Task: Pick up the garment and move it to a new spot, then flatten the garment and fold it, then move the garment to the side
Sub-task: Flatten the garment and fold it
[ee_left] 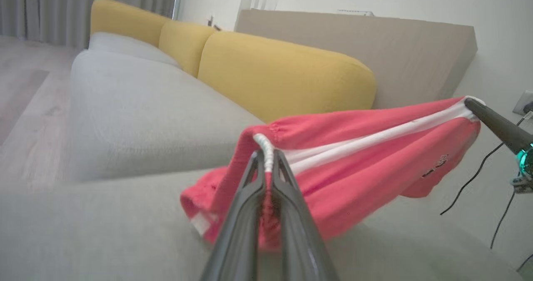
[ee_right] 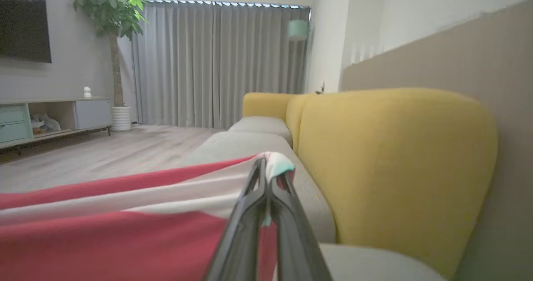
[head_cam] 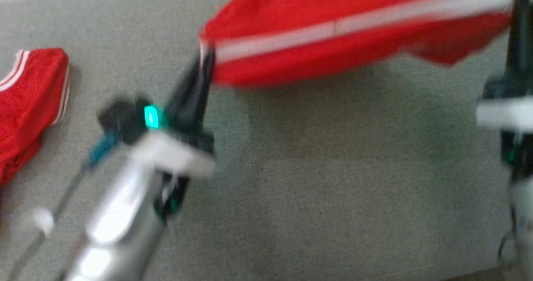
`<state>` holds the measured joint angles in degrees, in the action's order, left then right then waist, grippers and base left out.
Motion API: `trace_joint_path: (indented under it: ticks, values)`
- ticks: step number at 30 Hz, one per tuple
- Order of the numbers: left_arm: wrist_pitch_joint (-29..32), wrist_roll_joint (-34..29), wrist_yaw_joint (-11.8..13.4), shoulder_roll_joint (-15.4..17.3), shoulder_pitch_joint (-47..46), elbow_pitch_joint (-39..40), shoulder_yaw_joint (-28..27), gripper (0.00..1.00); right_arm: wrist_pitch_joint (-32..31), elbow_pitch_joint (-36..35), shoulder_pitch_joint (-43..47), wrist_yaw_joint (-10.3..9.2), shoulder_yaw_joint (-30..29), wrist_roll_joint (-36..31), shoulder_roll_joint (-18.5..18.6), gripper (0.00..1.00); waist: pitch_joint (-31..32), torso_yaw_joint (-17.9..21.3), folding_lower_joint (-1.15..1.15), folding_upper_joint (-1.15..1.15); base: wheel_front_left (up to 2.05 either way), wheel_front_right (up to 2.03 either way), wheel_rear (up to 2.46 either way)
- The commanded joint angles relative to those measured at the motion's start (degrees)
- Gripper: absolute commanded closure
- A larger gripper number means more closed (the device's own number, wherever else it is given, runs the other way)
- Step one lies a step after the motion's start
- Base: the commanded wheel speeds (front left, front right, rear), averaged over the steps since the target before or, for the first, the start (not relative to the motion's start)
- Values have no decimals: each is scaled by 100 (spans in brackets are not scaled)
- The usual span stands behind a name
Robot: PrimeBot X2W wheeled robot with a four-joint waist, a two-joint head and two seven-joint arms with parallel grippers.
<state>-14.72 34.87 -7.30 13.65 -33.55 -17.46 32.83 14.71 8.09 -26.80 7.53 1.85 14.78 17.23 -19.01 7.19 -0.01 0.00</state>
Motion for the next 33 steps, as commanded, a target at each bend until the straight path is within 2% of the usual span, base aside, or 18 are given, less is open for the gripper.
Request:
trace_joint_path:
  ticks: [1, 10, 16, 20, 23, 27, 33]
  values:
    - [-27, -52, -8, 92, 254, 276, -392, 100, 29, -352, 358, -4, -105, 80, 7, 100, 144, -14, 1, 0, 0, 0, 0]
    - [-28, -624, 51, -76, 2517, 918, -670, 100, 23, -1418, 2669, -4, -420, 28, -315, 100, 798, 35, 1, 0, 0, 0, 0]
    - [-28, -720, 155, -173, 3239, 1390, -727, 100, -257, -2034, 3303, -4, -546, -19, -377, 100, 990, 44, 1, 0, 0, 0, 0]
    - [-28, -738, 201, -234, 3351, 1635, -691, 100, -459, -2241, 3333, -4, -517, -79, -339, 100, 1030, -11, 1, 0, 0, 0, 0]
    - [3, -726, 233, -306, 3218, 1668, -680, 100, -544, -2138, 3175, -4, -457, -153, -274, 100, 968, -84, 1, 0, 0, 0, 0]
    - [103, -729, 248, -421, 2757, 1523, -689, 100, -552, -1661, 2656, -4, -331, -31, -124, 100, 710, -219, 1, 0, 0, 0, 0]
    - [396, -715, 239, -647, 1675, 886, -708, 100, -533, -569, 1568, -4, 16, 214, 261, 100, 264, -451, 1, 0, 0, 0, 0]
